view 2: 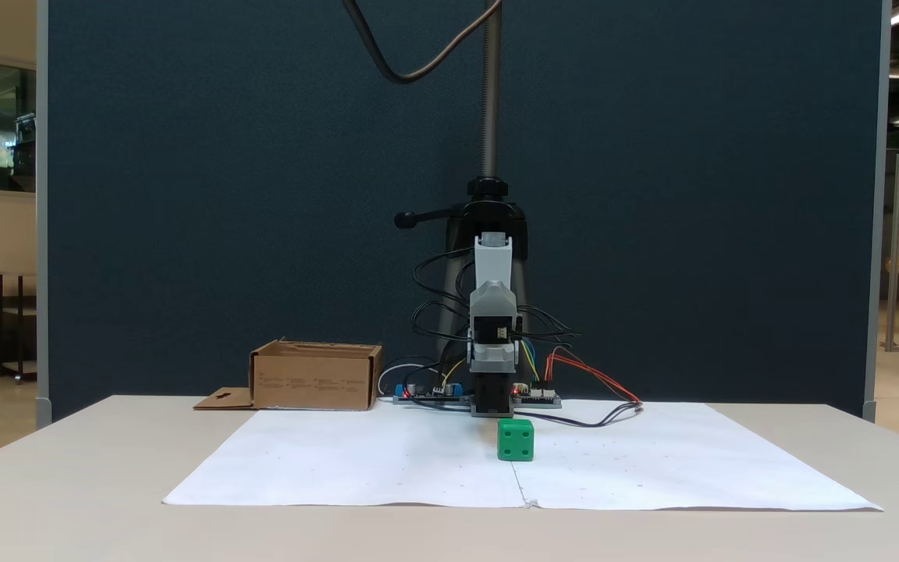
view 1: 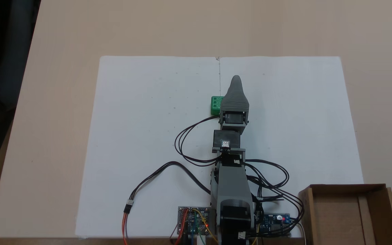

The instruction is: Grasp a green dice and put it in the bin.

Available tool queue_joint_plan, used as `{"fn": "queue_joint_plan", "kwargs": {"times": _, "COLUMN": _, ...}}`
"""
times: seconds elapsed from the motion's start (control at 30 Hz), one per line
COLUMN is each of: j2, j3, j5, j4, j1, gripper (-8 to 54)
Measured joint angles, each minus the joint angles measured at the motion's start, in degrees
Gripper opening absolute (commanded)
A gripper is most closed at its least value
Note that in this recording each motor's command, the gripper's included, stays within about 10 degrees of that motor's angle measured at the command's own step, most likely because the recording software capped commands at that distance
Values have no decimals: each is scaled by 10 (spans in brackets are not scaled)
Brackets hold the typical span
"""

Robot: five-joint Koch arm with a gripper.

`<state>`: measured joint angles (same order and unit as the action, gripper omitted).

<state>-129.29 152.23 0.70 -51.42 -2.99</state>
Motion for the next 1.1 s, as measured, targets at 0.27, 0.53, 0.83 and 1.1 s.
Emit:
{"fn": "queue_joint_plan", "kwargs": {"times": 0.27, "j2": 0, "j3": 0, "j5": 0, "j4": 0, "j1": -10, "gripper": 446}}
{"fn": "queue_joint_plan", "kwargs": {"times": 0.53, "j2": 0, "j3": 0, "j5": 0, "j4": 0, "j1": -10, "gripper": 437}}
{"fn": "queue_joint_plan", "kwargs": {"times": 0.83, "j2": 0, "j3": -15, "j5": -3, "j4": 0, "j1": 13, "gripper": 389}}
{"fn": "queue_joint_plan", "kwargs": {"times": 1.1, "j2": 0, "j3": -272, "j5": -4, "j4": 248, "j1": 10, "gripper": 389}}
